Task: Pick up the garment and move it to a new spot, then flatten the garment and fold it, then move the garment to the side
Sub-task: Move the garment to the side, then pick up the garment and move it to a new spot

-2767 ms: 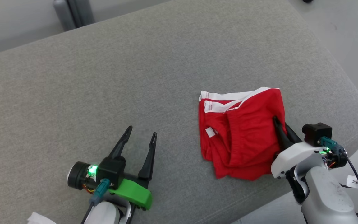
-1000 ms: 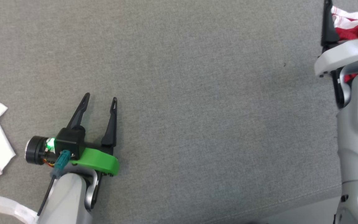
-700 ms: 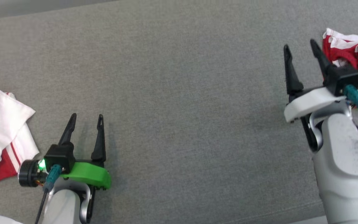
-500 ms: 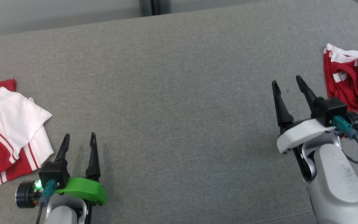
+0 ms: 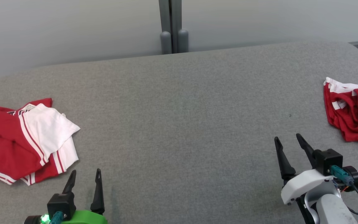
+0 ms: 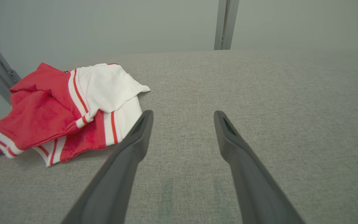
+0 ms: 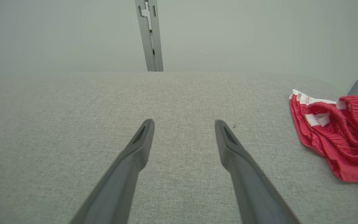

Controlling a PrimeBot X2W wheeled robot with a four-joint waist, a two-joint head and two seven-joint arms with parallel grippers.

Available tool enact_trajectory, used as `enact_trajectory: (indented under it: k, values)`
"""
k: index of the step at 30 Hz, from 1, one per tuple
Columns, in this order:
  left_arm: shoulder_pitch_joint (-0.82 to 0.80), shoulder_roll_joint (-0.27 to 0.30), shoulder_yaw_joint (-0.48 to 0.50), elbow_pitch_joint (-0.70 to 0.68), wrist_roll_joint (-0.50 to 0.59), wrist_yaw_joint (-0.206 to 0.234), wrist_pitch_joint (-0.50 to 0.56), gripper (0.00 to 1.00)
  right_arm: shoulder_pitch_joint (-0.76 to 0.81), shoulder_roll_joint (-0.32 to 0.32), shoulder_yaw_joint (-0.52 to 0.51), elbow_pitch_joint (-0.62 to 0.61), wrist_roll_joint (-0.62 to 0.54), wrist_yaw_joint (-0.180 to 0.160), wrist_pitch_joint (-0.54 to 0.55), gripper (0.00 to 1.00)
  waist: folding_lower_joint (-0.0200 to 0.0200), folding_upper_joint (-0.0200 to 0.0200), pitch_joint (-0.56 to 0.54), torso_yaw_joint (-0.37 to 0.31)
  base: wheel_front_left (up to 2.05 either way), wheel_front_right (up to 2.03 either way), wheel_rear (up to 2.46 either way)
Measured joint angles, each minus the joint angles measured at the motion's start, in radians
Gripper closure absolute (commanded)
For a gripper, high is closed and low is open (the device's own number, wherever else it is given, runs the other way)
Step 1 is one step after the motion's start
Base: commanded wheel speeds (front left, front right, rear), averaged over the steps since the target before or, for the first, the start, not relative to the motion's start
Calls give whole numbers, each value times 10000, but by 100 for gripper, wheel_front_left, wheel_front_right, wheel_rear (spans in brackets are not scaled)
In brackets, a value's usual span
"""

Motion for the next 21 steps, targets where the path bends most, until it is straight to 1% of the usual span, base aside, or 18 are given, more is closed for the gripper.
enact_trajectory:
  k: [5, 10, 13, 17, 21]
  values:
    - [162, -10, -29, -140, -242, 29, -2, 0, 246, 10, 180, -4, 61, 0, 0, 0, 0, 0, -233, 121, 0, 0, 0]
    - [117, -23, -94, -171, -516, 105, -2, 0, 241, 0, 276, -33, 77, 0, 0, 0, 0, 0, -154, 289, 0, 0, 0]
    - [-63, -29, -67, -121, -673, 176, 0, 0, 227, 10, 485, -63, 176, 0, 0, 0, 0, 0, -69, 527, 0, 0, 0]
    - [-310, -27, 96, 159, -790, 351, -2, 0, 203, 2, 669, 15, 314, 0, 0, 0, 0, 0, 58, 1083, 0, 0, 0]
    - [-390, -33, 157, 416, -840, 393, -2, 0, 162, 12, 951, 107, 464, 0, 0, 0, 0, 0, 162, 1764, 0, 0, 0]
